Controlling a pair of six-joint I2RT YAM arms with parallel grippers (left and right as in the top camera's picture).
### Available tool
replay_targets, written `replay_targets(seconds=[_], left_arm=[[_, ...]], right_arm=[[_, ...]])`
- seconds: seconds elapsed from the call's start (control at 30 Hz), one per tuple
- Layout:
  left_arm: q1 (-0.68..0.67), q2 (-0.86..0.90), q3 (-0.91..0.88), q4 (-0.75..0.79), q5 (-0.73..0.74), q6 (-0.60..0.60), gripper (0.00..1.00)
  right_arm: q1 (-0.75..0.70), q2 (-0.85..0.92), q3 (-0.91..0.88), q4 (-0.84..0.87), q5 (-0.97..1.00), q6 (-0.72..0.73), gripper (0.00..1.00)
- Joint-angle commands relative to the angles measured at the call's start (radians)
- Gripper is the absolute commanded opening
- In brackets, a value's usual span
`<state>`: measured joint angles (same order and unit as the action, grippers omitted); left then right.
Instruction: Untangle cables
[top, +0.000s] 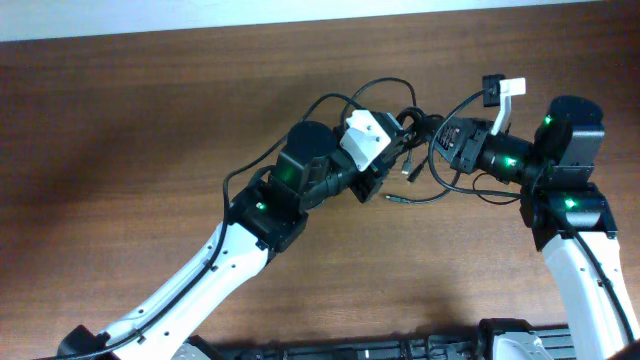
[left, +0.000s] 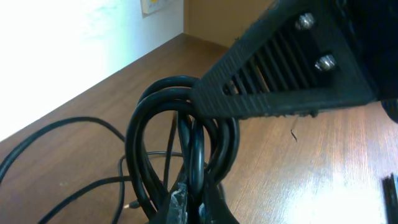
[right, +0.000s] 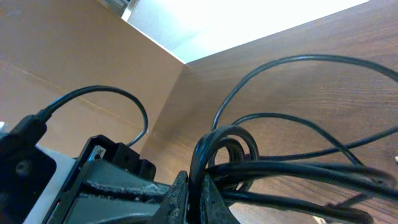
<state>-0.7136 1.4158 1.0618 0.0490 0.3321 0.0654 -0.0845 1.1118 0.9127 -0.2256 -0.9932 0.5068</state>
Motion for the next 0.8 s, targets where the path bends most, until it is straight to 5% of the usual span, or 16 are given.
replay_targets(seconds=[0.0,0.13,0.27,0.33,0.4,0.77], left_arm=[[0.035,0.005,0.007,0.026,-0.192,-0.172,0.0],[0.079,0.005,0.007,0.01,-0.339,-0.37,0.0],[0.084,0.005,0.007,0.01,-0.328,-0.394,0.0],[0.084,0.005,0.007,0.01,-0.307,-0.394,0.0],[0.084,0.005,0.007,0.011,-0.295,-0.393,0.0],[0.034,0.005,0.007,0.074,-0.163,-0.394,0.0]], right_arm=[[0.006,-0.006,0.007,-0.006,-0.073,-0.029,0.04],[0.006,-0.006,0.007,-0.006,-0.073,-0.029,0.04],[0.006,-0.006,0.007,-0.005,-0.072,-0.029,0.09],[0.006,-0.006,0.007,-0.005,-0.069,-0.028,0.58],[0.006,-0.006,0.007,-0.005,-0.069,-0.028,0.82],[0.006,-0.006,0.007,-0.004,-0.077,-0.027,0.79]])
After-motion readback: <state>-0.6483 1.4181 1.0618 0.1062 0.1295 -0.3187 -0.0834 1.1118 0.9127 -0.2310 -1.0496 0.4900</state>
